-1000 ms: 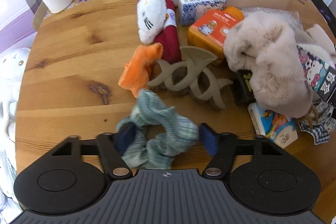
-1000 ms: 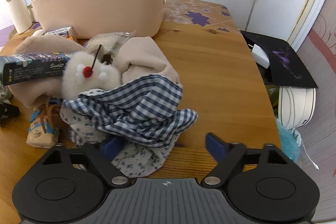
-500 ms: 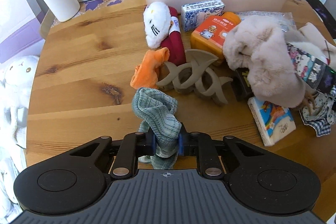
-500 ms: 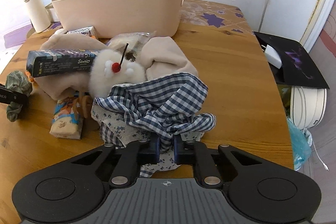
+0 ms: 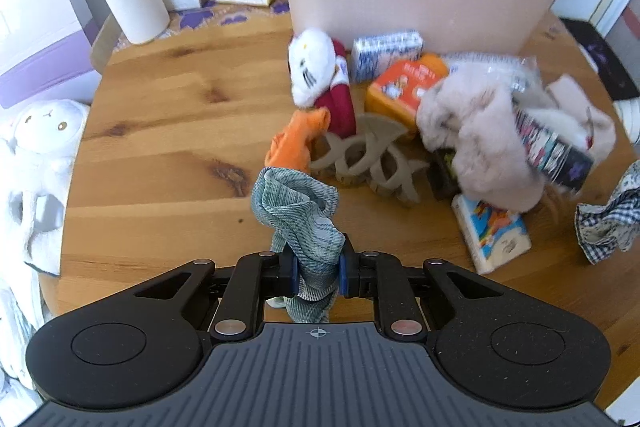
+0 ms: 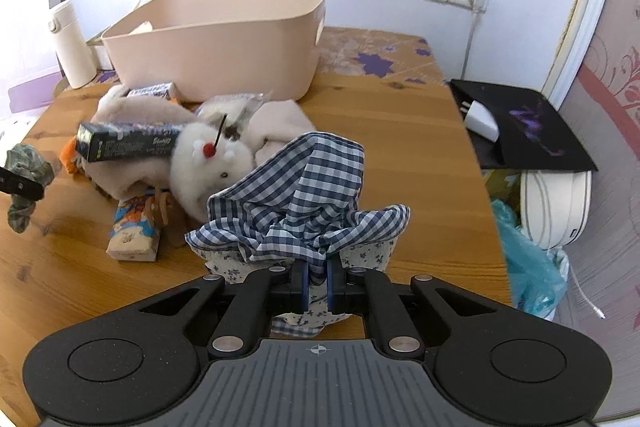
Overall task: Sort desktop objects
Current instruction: 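Lift the scrunchie and gingham cloth with both tools and carry them over the beige bin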
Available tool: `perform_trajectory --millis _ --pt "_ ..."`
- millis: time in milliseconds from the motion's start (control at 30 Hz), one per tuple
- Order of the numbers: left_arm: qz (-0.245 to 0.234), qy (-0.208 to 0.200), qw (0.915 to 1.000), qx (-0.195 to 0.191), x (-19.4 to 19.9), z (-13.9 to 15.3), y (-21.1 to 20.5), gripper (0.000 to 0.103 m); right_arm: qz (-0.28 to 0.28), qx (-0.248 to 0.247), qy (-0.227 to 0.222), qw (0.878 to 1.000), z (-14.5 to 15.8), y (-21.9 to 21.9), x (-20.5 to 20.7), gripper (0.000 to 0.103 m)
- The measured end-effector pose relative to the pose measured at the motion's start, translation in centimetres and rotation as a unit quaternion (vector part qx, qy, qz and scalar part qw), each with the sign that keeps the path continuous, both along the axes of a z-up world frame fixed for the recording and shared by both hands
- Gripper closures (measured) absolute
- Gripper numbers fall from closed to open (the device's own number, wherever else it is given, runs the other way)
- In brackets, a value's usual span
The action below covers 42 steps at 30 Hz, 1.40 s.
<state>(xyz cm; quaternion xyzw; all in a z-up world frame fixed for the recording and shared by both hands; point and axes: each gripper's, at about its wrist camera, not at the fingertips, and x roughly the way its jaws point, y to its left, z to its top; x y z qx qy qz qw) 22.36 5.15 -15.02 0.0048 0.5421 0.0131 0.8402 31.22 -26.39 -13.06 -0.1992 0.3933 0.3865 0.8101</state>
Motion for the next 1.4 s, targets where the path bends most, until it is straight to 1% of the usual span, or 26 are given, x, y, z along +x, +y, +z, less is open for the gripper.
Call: perform_trajectory --millis 200,367,733,867,1067,1400 --pt "0.004 -0.028 0.9995 -0.013 0.2 2.6 -0.1 0.086 -0.001 0.021 -0.025 0.999 2.3 -0.2 0.7 0.095" --pt "0.005 -0.051 0.9986 -0.016 0.8 4.3 -0.4 0.086 -0.002 0.036 -0.042 0.998 3.8 -0.1 1.4 0.096" --pt "-0.007 -0.100 0.9947 -0.023 3.1 7.8 -0.9 0.086 0.008 0.062 -0.071 0.996 5.8 1.1 3.0 0.096" --pt "-0.004 -0.114 0.9932 -0.025 4.1 8.8 -1.2 0.086 0.015 0.080 -0.078 0.994 6.3 2.4 3.5 0.096" --pt "-0.008 -0.126 0.9917 -0.024 6.0 9.6 -2.1 0.086 0.020 0.102 -0.091 0.990 7.2 5.2 4.1 0.096" --pt "-0.011 -0.159 0.9871 -0.007 11.2 10.8 -3.3 0.086 0.053 0.125 -0.113 0.984 9.1 10.4 7.5 0.096"
